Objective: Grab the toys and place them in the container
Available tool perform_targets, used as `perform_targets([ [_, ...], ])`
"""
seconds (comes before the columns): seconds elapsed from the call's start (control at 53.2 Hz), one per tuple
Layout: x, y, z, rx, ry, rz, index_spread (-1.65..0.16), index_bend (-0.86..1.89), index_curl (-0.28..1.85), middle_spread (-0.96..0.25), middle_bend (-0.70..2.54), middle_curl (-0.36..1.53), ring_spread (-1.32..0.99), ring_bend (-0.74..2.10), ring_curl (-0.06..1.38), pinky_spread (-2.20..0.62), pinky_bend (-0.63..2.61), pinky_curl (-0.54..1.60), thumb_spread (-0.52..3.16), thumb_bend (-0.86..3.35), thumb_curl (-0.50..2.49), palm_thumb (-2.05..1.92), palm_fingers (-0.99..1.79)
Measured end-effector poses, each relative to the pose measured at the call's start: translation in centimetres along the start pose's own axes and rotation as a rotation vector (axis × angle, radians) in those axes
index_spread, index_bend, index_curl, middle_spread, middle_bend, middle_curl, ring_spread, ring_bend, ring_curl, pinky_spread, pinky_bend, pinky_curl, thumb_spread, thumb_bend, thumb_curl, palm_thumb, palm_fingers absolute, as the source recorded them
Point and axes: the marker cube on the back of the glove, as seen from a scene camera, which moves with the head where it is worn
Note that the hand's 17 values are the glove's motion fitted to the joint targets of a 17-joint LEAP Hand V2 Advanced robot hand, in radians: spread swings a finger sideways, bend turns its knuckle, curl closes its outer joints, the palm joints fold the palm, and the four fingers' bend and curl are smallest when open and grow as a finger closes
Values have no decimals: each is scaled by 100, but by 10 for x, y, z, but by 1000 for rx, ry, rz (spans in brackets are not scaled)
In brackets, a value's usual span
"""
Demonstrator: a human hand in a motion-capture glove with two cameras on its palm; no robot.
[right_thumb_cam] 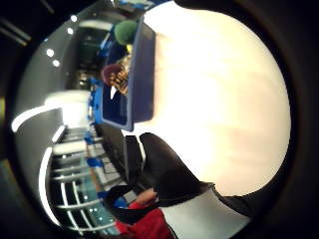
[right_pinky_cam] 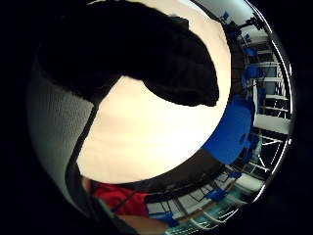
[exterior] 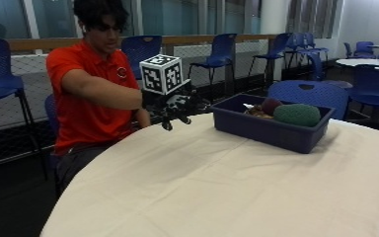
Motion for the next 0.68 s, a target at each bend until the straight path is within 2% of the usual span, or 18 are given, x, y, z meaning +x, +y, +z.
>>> perform_targets([
  [0.357,28,25,-19,15,11,17,-38,17,28,-7,10,15,9,18,28,12,117,32,104,-7,18,-9,-17],
  [0.676,24,36,-23,2,85,20,-39,17,30,-7,11,15,8,19,28,12,114,31,104,-7,18,-9,-15],
])
